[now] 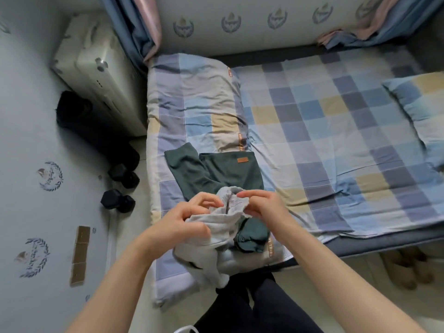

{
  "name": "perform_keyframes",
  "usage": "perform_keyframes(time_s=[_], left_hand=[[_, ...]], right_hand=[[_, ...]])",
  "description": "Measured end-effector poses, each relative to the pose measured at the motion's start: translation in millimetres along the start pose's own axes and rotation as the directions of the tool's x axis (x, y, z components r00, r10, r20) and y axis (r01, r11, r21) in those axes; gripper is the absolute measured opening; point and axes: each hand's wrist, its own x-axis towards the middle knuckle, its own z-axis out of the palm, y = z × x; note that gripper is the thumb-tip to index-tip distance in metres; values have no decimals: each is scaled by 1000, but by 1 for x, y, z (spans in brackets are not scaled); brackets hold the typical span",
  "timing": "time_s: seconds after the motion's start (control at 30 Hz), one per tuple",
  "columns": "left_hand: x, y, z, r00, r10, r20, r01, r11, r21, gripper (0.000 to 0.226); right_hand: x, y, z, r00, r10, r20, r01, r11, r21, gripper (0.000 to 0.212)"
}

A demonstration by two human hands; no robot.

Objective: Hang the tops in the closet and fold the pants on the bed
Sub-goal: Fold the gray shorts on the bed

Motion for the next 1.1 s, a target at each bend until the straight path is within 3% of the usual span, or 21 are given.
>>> perform_keyframes(time_s=[0.07, 0.13, 0.27, 0.33, 0.43, 0.47, 0.53, 0.6, 0.63, 0.7, 0.77, 0.83, 0.93, 1.1], left_hand=[[3, 3, -5, 1000, 29, -1, -29, 1000, 5, 34], [10, 4, -7, 999, 8, -42, -5, 998, 58, 37], [30, 4, 0, 973, 88, -213, -9, 938, 347, 22], [41, 4, 4, 974, 136, -182, -33, 877, 479, 28], [56, 4, 10, 987, 137, -85, -48, 751, 658, 47], [60, 5, 11, 992, 118, -43, -48, 673, 738, 56], [70, 5, 17, 995, 50, 83, -97, 409, 907, 72], [81, 3, 27, 981, -99, 170, -155, 138, 978, 86], [85, 2, 33, 971, -172, 165, -158, 55, 986, 89], [95, -3, 44, 969, -211, 131, -151, -85, 985, 80], [106, 0, 57, 981, -126, 149, -173, -201, 964, 64], [120, 12, 89, 978, -19, 208, -208, -84, 974, 50], [137, 45, 148, 967, 115, 226, -251, 294, 922, 49], [171, 105, 291, 950, 235, 208, -305, 537, 786, 38]], right_hand=[[-15, -17, -17, 971, -237, 11, 230, 929, -291, 32], [-28, -34, -30, 895, -433, 110, 423, 742, -521, 32], [-55, -63, -64, 758, -601, 253, 585, 457, -669, 5], [-68, -73, -87, 726, -652, 221, 585, 415, -697, 11], [-90, -83, -124, 704, -695, 143, 594, 466, -656, 17], [-97, -84, -135, 709, -694, 123, 603, 507, -616, 16], [-111, -86, -158, 727, -680, 95, 615, 583, -531, 15], [-126, -84, -193, 738, -675, 26, 606, 646, -464, 15], [-133, -81, -214, 745, -666, -26, 593, 680, -430, 17], [-147, -74, -256, 756, -647, -99, 567, 724, -394, 18], [-158, -63, -292, 752, -650, -113, 519, 689, -507, 17], [-171, -47, -326, 765, -632, -120, 417, 629, -657, 16], [-178, -19, -368, 792, -592, -149, 309, 600, -738, 18], [-193, 23, -432, 875, -451, -177, 125, 563, -817, 14]])
